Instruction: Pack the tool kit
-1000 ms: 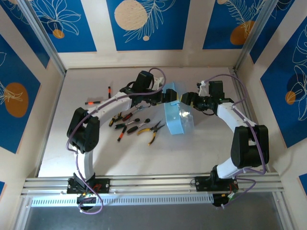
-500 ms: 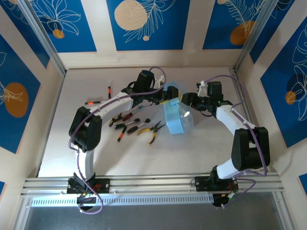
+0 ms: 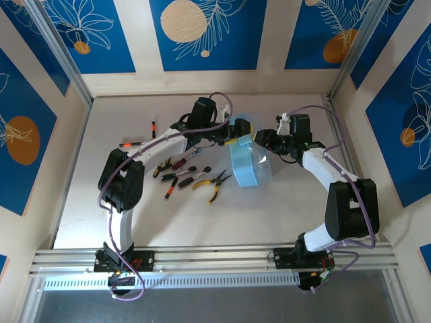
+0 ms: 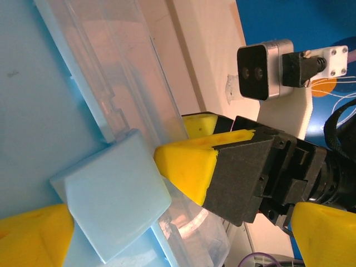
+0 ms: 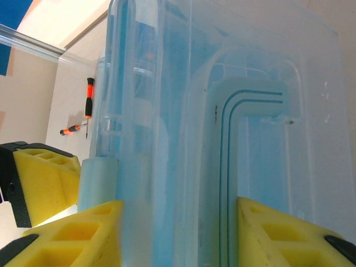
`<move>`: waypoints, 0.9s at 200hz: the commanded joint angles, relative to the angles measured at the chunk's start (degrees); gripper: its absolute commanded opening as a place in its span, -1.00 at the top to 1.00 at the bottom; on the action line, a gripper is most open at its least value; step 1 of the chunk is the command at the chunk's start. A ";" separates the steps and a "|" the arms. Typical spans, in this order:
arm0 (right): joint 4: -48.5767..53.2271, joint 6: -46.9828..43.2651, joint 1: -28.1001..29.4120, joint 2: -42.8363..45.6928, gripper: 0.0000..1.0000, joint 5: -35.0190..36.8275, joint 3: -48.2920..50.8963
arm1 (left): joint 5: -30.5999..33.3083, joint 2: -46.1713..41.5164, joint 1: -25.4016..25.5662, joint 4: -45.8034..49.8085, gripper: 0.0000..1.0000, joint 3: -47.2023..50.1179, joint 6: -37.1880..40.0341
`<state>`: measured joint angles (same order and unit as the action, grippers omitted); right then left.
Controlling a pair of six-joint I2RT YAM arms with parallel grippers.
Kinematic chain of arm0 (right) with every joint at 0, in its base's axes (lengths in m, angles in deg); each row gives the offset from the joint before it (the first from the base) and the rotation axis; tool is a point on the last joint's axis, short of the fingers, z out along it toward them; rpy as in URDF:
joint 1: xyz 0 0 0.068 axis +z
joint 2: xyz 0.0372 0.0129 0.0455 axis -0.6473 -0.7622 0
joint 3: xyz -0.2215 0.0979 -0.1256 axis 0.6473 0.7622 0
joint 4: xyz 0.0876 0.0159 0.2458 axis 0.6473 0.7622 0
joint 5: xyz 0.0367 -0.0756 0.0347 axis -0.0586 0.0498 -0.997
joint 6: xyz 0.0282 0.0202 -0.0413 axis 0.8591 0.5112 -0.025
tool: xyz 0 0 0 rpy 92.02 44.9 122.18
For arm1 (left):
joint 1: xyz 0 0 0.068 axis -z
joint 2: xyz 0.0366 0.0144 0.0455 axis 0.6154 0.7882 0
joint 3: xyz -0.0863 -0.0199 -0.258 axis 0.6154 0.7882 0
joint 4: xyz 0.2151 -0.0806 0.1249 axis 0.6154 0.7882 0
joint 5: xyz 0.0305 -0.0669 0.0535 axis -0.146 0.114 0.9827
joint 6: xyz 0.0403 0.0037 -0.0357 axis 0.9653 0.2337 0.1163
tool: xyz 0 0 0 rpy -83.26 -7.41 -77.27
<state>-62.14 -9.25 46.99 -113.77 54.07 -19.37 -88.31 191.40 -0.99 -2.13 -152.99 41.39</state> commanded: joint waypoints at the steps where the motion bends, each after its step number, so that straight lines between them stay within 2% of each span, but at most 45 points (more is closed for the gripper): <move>1: 6.05 1.08 4.92 -0.48 0.08 -1.84 0.42 | -5.34 3.29 3.06 4.60 -1.00 -0.91 -2.09; 41: 6.49 2.36 5.34 1.52 0.07 0.61 0.82 | -7.67 4.38 3.44 9.03 -0.99 -2.14 -5.66; 64: 6.46 2.45 5.70 1.55 0.07 0.63 0.59 | -8.49 6.41 5.06 11.07 -0.99 -4.54 -5.18; 106: 6.68 2.09 6.08 0.70 0.07 0.71 -0.06 | -9.93 8.19 6.52 6.62 -0.99 -5.24 -8.85; 132: 6.24 2.60 6.56 -0.39 0.07 0.45 -0.17 | -12.56 9.42 6.61 0.65 -1.00 -6.29 -11.69; 160: 6.04 2.81 6.80 -1.18 0.07 0.36 -0.31 | -19.13 12.07 7.04 -18.73 -0.97 -5.26 -22.26; 180: 6.77 2.49 6.86 -1.64 0.07 0.27 -1.14 | -19.49 12.70 7.16 -22.06 -0.97 -4.46 -23.58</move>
<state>-59.71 -7.35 48.90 -112.00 63.07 -20.40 -94.78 198.62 -1.09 -10.15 -159.48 25.31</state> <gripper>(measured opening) 0.469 0.986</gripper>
